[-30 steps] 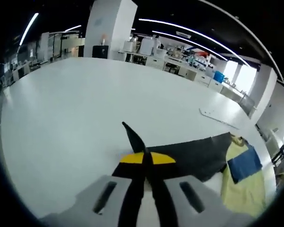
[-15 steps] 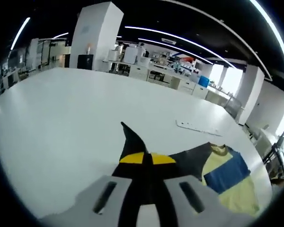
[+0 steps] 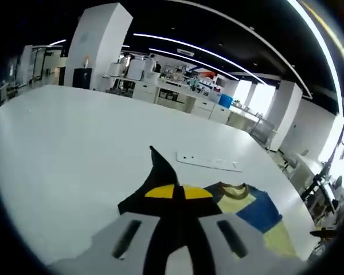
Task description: Fold the garment on the visible template until the final outline fits inside the template.
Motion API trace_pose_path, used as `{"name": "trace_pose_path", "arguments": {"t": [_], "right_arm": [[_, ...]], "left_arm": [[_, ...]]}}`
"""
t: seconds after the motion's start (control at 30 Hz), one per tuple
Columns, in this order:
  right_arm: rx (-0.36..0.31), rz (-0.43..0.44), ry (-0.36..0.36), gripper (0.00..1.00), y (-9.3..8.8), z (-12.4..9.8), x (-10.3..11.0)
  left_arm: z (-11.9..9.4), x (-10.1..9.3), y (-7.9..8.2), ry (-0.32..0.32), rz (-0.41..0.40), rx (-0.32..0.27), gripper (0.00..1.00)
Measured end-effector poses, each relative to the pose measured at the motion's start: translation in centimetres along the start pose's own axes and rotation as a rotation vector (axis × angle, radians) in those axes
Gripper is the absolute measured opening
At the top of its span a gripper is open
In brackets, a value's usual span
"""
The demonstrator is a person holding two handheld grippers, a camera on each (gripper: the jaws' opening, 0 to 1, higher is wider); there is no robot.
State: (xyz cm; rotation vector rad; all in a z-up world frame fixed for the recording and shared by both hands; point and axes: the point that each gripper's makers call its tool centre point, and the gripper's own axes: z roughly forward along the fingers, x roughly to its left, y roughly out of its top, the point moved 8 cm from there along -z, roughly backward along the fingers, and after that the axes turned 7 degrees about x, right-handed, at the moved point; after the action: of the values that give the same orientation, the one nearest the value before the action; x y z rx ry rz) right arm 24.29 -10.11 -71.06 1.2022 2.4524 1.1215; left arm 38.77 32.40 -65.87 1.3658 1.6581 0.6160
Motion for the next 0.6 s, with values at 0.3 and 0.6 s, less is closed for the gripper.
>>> {"name": "trace_pose_path", "arguments": {"t": [0.3, 0.6], "right_arm": [[0.002, 0.001, 0.011, 0.99, -0.4, 0.0, 0.5], [0.009, 0.005, 0.018, 0.99, -0.8, 0.3, 0.5]], "left_arm": [[1.7, -4.3, 1.0, -0.084, 0.016, -0.012, 0.0], [3.3, -9.7, 1.1, -0.19, 0.035, 0.0, 0.0]]}}
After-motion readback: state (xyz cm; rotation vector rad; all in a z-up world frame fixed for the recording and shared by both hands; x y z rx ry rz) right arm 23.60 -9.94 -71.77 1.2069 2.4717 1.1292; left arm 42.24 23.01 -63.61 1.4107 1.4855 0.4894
